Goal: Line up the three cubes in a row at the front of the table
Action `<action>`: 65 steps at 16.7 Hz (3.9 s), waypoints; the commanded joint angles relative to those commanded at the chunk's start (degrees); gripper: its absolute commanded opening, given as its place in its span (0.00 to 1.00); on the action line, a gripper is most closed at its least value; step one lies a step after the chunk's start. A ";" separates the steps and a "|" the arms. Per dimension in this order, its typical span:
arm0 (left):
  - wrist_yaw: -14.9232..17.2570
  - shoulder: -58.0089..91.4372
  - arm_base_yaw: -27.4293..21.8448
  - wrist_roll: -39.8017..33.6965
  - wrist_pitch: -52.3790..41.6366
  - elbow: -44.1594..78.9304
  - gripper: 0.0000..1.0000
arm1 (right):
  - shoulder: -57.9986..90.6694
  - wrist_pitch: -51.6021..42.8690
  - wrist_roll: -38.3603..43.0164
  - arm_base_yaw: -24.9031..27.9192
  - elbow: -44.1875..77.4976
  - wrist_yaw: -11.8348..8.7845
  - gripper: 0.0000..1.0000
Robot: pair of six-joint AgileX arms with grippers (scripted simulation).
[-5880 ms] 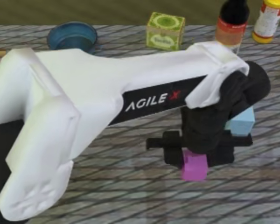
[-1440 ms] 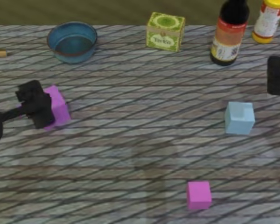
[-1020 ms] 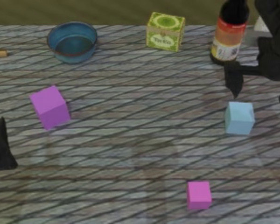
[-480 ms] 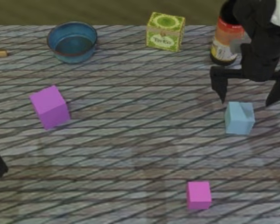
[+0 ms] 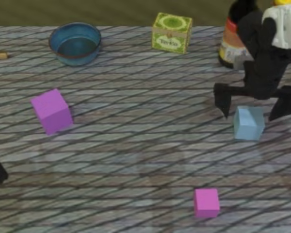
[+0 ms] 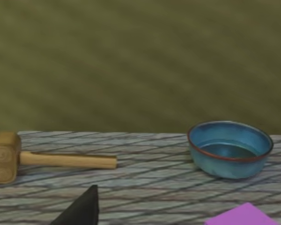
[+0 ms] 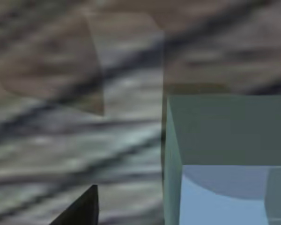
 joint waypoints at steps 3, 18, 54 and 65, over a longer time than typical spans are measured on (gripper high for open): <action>0.00 0.00 0.00 0.00 0.00 0.00 1.00 | 2.62 6.28 0.12 0.09 -3.60 0.03 1.00; 0.00 0.00 0.00 0.00 0.00 0.00 1.00 | 3.37 7.60 0.17 0.13 -4.50 0.03 0.25; 0.00 0.00 0.00 0.00 0.00 0.00 1.00 | -12.53 -4.62 21.74 24.76 -7.80 0.65 0.00; 0.00 0.00 0.00 0.00 0.00 0.00 1.00 | -17.55 -3.60 33.03 37.54 -13.82 0.78 0.00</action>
